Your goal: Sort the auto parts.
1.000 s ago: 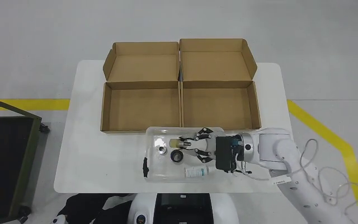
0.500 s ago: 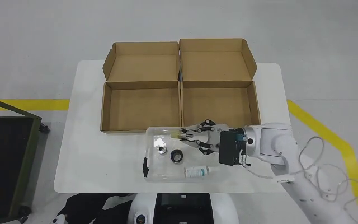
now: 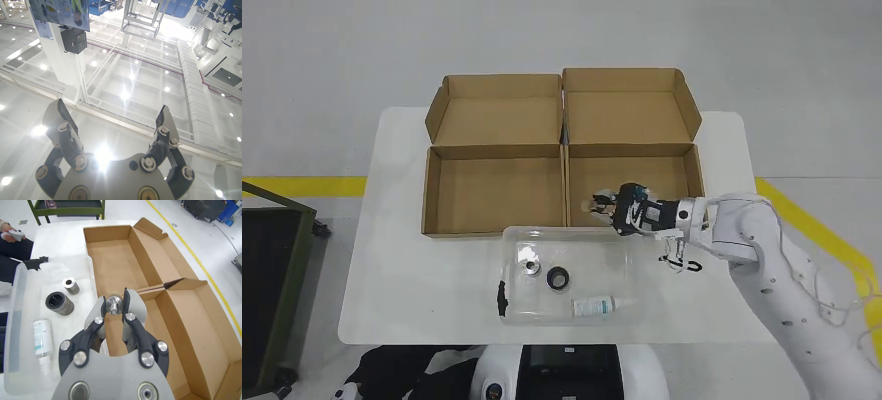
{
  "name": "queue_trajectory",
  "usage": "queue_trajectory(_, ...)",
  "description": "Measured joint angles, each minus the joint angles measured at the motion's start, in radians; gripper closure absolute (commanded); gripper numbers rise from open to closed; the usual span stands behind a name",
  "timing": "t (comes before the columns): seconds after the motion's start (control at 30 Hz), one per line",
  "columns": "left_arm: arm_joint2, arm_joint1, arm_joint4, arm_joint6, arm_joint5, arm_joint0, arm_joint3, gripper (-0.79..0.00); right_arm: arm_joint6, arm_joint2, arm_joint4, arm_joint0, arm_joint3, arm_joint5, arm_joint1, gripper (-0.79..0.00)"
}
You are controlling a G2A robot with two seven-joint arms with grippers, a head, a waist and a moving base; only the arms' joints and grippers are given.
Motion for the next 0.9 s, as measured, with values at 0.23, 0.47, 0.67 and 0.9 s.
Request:
queue_trajectory(0.23, 0.000, 0.000, 0.000, 0.000, 0.000, 0.000, 0.000, -0.785, 0.221, -0.067, 0.135, 0.112, 0.087, 0.075, -0.018, 0.000)
queue_trajectory(0.47, 0.000, 0.000, 0.000, 0.000, 0.000, 0.000, 0.000, -0.785, 0.404, -0.174, 0.196, 0.242, 0.166, 0.142, -0.049, 0.000)
queue_trajectory(0.67, 0.000, 0.000, 0.000, 0.000, 0.000, 0.000, 0.000, -0.785, 0.426, -0.268, 0.174, 0.315, 0.259, 0.168, -0.080, 0.000)
queue_trajectory(0.9, 0.000, 0.000, 0.000, 0.000, 0.000, 0.000, 0.000, -0.785, 0.436, -0.349, 0.097, 0.367, 0.332, 0.216, -0.111, 0.000)
